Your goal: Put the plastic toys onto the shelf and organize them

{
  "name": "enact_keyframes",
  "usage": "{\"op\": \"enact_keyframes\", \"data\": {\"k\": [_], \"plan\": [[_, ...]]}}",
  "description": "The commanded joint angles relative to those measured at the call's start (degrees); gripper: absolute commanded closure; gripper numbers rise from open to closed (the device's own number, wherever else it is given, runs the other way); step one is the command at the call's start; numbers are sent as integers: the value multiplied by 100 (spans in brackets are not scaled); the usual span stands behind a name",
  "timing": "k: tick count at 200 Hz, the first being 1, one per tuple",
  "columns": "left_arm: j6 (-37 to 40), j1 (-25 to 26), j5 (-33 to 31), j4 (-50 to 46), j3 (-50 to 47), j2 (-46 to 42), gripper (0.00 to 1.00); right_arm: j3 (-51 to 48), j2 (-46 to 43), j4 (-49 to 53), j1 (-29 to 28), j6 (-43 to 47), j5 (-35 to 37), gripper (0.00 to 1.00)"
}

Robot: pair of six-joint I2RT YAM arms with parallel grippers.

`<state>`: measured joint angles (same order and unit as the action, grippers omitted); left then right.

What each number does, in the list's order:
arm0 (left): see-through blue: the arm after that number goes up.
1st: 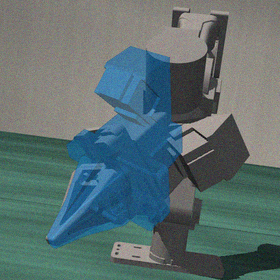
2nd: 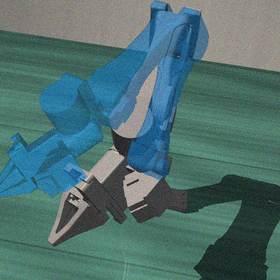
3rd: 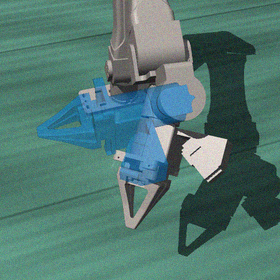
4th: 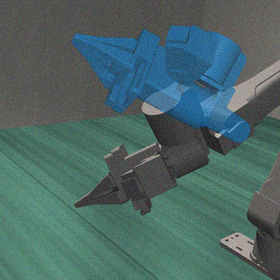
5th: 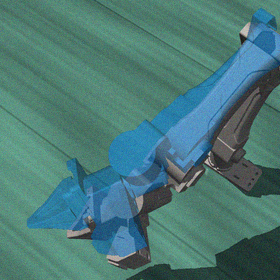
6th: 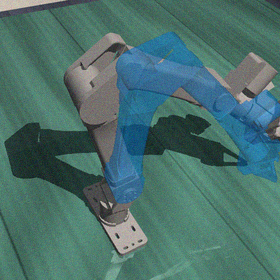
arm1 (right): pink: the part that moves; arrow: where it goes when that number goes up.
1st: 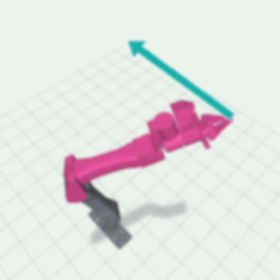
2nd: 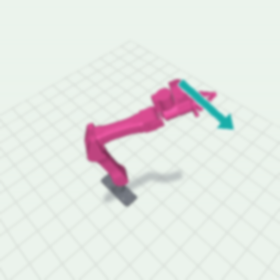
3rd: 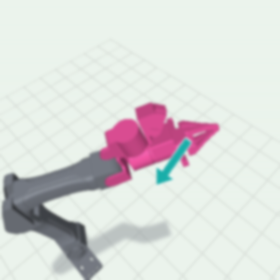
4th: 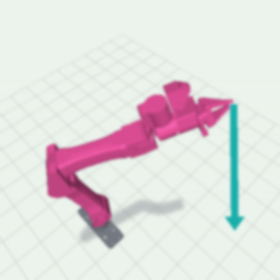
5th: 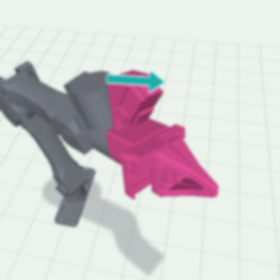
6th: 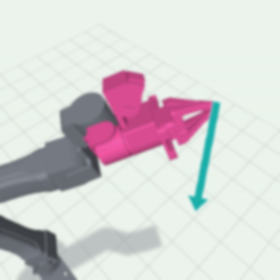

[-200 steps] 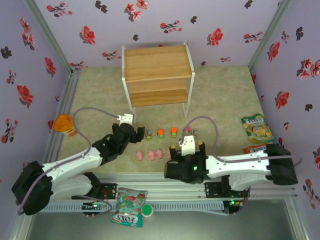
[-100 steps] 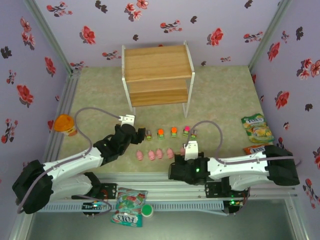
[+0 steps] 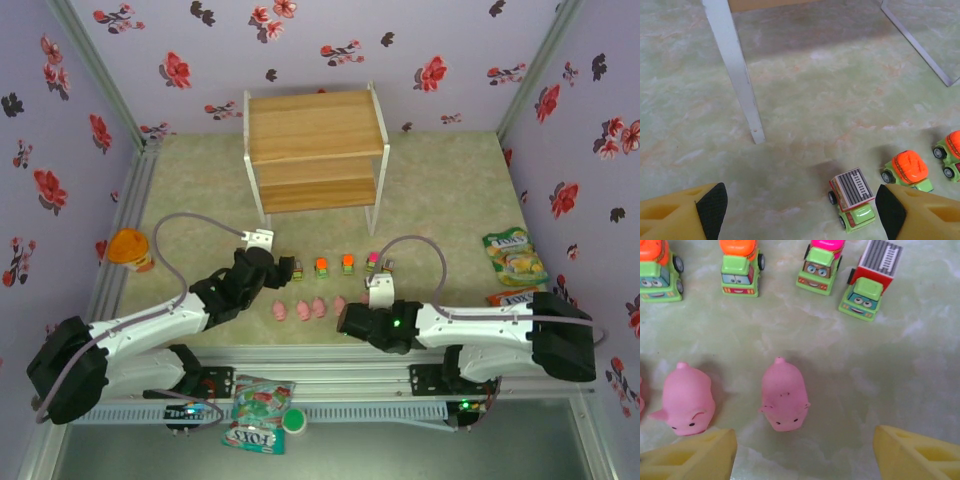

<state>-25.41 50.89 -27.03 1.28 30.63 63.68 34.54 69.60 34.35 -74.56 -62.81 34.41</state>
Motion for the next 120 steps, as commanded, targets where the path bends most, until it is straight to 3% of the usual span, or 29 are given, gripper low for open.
{"op": "enact_keyframes", "data": {"k": [1, 120], "plan": [[10, 51, 50, -5, 163, 86, 18, 85, 110, -209, 117, 506, -328, 27], [28, 52, 171, -67, 306, 338, 19, 211, 821, -700, 486, 913, -633, 43]]}}
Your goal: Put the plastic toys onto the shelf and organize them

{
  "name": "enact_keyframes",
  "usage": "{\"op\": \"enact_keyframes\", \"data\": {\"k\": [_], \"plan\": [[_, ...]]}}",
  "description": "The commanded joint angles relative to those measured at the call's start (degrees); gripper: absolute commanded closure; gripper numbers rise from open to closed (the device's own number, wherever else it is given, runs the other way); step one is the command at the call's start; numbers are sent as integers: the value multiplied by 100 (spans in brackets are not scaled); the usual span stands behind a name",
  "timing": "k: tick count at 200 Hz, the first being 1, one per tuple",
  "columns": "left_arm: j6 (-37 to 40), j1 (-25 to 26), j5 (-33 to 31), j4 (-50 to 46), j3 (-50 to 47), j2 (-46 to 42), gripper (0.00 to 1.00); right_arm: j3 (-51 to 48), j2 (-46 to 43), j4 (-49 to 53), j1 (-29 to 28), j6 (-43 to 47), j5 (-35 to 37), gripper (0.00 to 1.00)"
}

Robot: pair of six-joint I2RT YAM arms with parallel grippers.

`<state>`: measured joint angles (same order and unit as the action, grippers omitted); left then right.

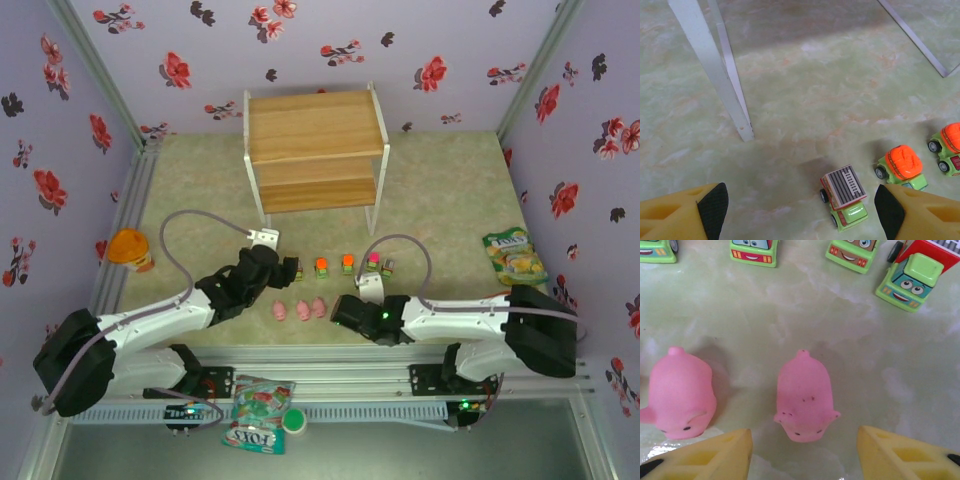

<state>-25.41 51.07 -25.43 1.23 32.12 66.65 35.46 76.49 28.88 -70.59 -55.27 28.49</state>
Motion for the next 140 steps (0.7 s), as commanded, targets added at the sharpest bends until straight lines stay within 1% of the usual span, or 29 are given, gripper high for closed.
{"op": "enact_keyframes", "data": {"k": [1, 25, 81, 112, 140], "plan": [[28, 39, 7, -62, 156, 41, 19, 119, 140, -163, 89, 162, -43, 43], [36, 39, 11, -71, 160, 39, 19, 110, 216, -254, 142, 165, -33, 46], [36, 36, 12, -71, 181, 83, 19, -79, 155, -457, 291, 121, -56, 50], [18, 41, 4, -87, 206, 141, 19, -152, 225, -552, 305, 71, -106, 50], [10, 37, 4, -115, 226, 170, 19, -342, 79, -549, 315, -56, -44, 50]]}}
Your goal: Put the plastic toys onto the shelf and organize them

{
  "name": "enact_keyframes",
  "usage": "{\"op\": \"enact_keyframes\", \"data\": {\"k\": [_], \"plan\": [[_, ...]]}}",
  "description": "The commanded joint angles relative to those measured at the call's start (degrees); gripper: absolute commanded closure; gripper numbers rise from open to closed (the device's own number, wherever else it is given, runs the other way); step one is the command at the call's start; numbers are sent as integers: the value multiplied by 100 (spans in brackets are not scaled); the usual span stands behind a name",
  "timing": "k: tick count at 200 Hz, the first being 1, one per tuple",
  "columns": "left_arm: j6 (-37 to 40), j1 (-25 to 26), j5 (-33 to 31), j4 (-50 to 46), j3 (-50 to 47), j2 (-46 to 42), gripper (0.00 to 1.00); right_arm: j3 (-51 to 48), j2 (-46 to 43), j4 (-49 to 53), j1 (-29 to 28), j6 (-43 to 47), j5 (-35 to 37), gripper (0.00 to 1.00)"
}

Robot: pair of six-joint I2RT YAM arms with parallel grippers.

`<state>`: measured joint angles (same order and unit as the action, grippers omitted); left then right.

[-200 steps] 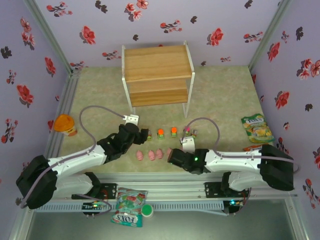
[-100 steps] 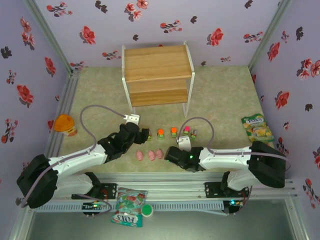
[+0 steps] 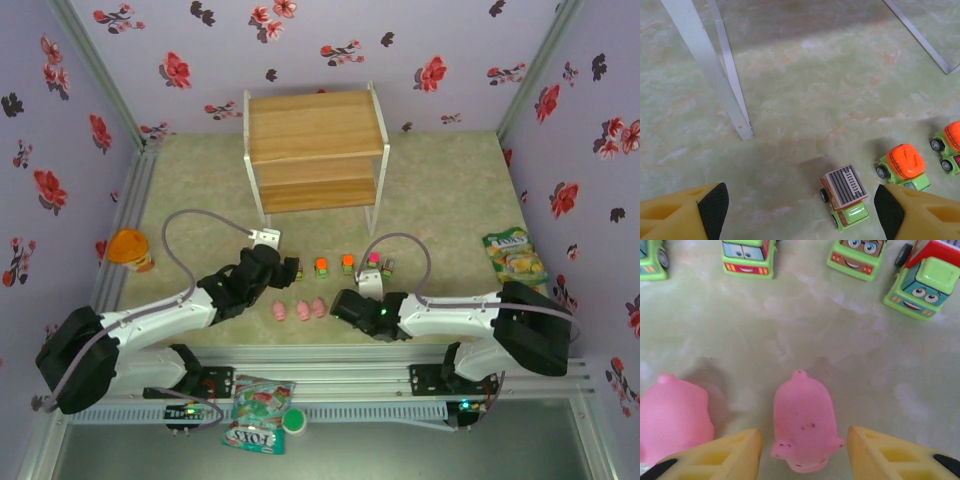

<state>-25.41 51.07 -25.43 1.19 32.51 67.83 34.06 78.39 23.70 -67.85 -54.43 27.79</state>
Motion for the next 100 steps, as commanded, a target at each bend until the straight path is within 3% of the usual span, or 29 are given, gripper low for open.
{"op": "enact_keyframes", "data": {"k": [1, 100], "plan": [[10, 36, 8, -110, 186, 53, 19, -209, -121, -36, 43, -147, 29, 50], [10, 35, 16, -119, 220, 89, 19, -269, 28, -353, 37, 1, 76, 51]]}}
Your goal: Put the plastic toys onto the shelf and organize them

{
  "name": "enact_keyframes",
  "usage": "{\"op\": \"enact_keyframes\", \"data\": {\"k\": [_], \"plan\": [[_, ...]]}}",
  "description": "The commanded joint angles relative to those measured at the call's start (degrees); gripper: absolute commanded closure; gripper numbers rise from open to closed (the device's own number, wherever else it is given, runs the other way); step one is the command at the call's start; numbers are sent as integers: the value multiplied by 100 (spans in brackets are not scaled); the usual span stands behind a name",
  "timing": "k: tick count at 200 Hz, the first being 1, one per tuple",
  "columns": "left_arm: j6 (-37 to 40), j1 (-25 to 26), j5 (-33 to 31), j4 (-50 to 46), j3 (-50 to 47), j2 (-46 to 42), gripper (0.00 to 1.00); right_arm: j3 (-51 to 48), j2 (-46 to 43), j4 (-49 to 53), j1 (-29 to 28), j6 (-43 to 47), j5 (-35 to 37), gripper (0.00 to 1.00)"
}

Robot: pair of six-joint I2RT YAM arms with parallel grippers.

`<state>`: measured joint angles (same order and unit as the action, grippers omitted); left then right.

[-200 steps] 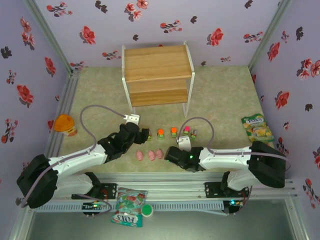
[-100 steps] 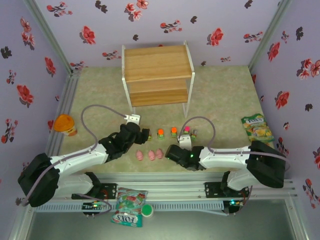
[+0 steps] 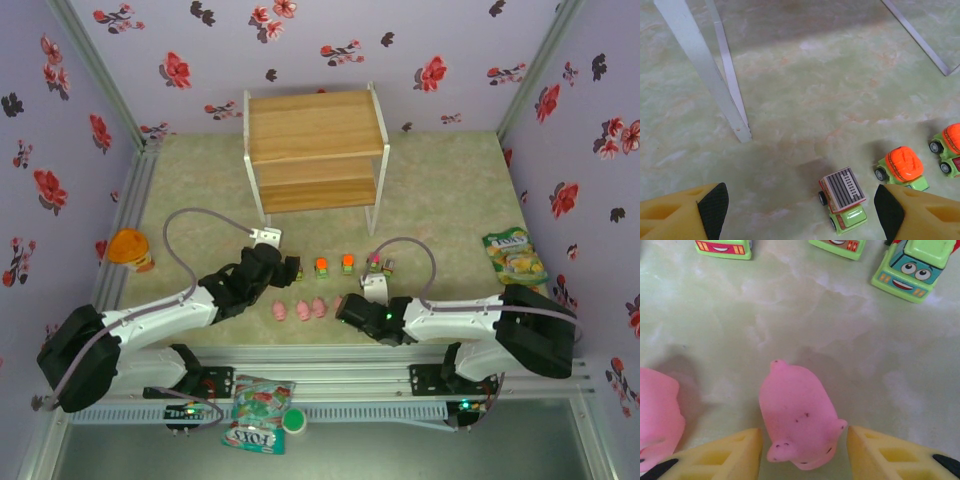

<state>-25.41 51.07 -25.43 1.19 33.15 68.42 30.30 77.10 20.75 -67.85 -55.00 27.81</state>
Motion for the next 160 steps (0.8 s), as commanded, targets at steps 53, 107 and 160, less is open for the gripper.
{"op": "enact_keyframes", "data": {"k": [53, 107, 160], "plan": [[19, 38, 13, -119, 157, 21, 19, 121, 233, -64, 43, 112, 144, 52], [10, 39, 13, -119, 159, 30, 19, 22, 240, -134, 53, 43, 224, 61], [-8, 39, 22, -119, 193, 98, 19, 37, 144, 14, 47, 73, 316, 72]]}}
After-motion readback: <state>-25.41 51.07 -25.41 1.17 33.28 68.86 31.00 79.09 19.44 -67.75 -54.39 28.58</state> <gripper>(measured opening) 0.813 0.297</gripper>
